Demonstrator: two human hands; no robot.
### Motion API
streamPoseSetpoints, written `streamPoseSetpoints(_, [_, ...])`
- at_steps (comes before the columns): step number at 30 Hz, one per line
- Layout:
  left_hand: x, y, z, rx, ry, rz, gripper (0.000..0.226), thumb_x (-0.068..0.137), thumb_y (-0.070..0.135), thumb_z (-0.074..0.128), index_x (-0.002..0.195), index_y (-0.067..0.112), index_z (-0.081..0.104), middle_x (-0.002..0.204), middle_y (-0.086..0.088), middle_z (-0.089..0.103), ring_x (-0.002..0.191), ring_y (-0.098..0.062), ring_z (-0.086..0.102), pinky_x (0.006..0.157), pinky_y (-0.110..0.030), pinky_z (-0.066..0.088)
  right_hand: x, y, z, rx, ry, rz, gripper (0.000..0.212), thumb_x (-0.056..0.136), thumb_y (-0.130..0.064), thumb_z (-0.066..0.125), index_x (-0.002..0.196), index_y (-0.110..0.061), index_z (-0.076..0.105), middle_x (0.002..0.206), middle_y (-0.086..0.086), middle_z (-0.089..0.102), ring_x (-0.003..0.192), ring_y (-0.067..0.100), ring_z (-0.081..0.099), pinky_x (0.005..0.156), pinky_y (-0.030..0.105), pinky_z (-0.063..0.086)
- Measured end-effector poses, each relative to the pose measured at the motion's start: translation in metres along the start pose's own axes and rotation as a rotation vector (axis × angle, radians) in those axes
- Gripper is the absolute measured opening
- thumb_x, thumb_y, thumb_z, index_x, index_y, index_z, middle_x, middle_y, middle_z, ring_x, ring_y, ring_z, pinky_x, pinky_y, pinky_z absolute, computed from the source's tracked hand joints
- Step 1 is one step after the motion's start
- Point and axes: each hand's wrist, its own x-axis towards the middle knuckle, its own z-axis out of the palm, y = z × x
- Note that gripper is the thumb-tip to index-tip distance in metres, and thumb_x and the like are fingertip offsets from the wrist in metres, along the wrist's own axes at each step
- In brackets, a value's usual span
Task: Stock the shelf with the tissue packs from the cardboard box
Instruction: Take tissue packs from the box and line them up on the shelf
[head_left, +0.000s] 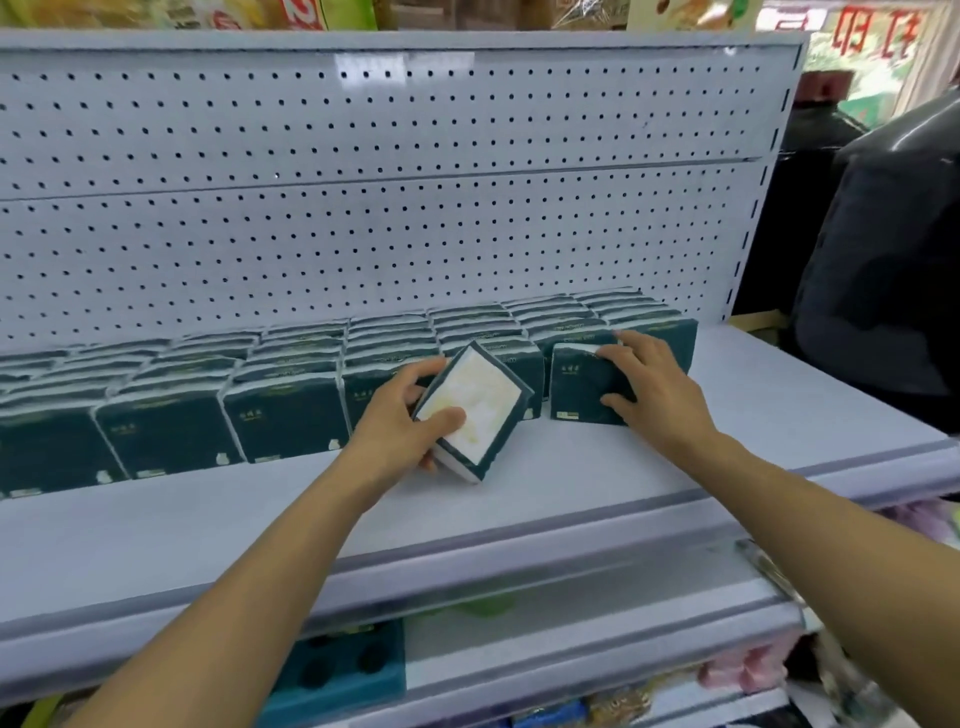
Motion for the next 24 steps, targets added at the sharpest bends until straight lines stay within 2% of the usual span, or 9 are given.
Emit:
streamPoseSetpoints(5, [-0.001,0.004,0.009,-0.057,0.038,-0.043,0.043,0.092,0.015,0.067,0.129,0.031,0.054,0.114,0.0,0.066,0.077,-0.018,0.066,0.053,-0.027,0.054,0.019,0.009,0.01,0.034,-0.009,-0.173,0.057,0.076,-0.01,0.08,0.128,-0.008,0.057,0.14,0.011,0.049,0.128,0.032,0.046,0.101,0.048,0.043])
streamPoseSetpoints(8, [-0.004,0.008,0.013,-0.105,0.059,-0.051,0.039,0.09,0.015,0.069,0.126,0.027,0.058,0.109,0.001,0.069,0.073,-0.014,0.067,0.055,-0.028,0.055,0.026,0.013,0.012,0.011,0.021,-0.222,0.06,0.071,-0.01,0.083,0.125,-0.007,0.059,0.136,0.013,0.053,0.122,0.036,0.052,0.103,0.048,0.04])
streamPoseSetpoints(12, [-0.009,0.012,0.02,-0.138,0.081,-0.067,0.034,0.09,0.017,0.069,0.122,0.025,0.062,0.104,-0.003,0.07,0.067,-0.014,0.063,0.055,-0.027,0.053,0.02,0.014,0.009,-0.017,0.082,-0.26,0.075,0.072,-0.023,0.083,0.137,-0.015,0.046,0.145,0.01,0.042,0.132,0.03,0.039,0.111,0.051,0.032])
streamPoseSetpoints(16, [-0.01,0.024,0.036,-0.258,0.081,-0.12,0.026,0.093,0.015,0.065,0.118,0.022,0.065,0.091,-0.004,0.069,0.061,-0.016,0.056,0.05,-0.025,0.049,0.007,0.004,-0.009,0.097,0.103,-0.478,0.089,0.073,-0.031,0.082,0.145,-0.019,0.032,0.152,0.008,0.034,0.137,0.028,0.035,0.111,0.043,0.033])
streamPoseSetpoints(18, [-0.01,0.031,0.048,-0.334,0.036,-0.17,0.025,0.094,0.016,0.063,0.119,0.018,0.065,0.086,-0.005,0.069,0.058,-0.015,0.054,0.047,-0.023,0.047,-0.001,-0.004,-0.018,0.156,0.084,-0.596,0.081,0.076,-0.032,0.079,0.144,-0.02,0.036,0.153,0.005,0.034,0.138,0.025,0.036,0.108,0.038,0.035])
streamPoseSetpoints(20, [-0.011,0.038,0.058,-0.388,-0.008,-0.229,0.026,0.096,0.021,0.06,0.121,0.014,0.065,0.084,-0.007,0.069,0.058,-0.015,0.054,0.045,-0.022,0.045,-0.006,-0.008,-0.024,0.254,0.097,-0.645,0.061,0.08,-0.026,0.077,0.134,-0.019,0.05,0.147,0.002,0.042,0.133,0.023,0.042,0.102,0.035,0.041])
streamPoseSetpoints(22, [-0.014,0.043,0.067,-0.436,-0.009,-0.272,0.033,0.1,0.035,0.051,0.122,0.013,0.064,0.09,-0.008,0.07,0.064,-0.019,0.062,0.042,-0.023,0.045,-0.009,-0.008,-0.032,0.412,0.036,-0.53,0.04,0.083,-0.02,0.073,0.121,-0.021,0.06,0.131,-0.004,0.056,0.119,0.016,0.053,0.092,0.033,0.048])
streamPoseSetpoints(24, [-0.017,0.045,0.071,-0.472,0.034,-0.3,0.052,0.1,0.054,0.037,0.119,0.014,0.064,0.103,-0.008,0.073,0.071,-0.026,0.069,0.042,-0.025,0.044,-0.012,-0.01,-0.049,0.639,-0.133,-0.295,0.025,0.087,-0.022,0.07,0.112,-0.023,0.063,0.105,-0.011,0.064,0.096,0.009,0.058,0.08,0.029,0.049])
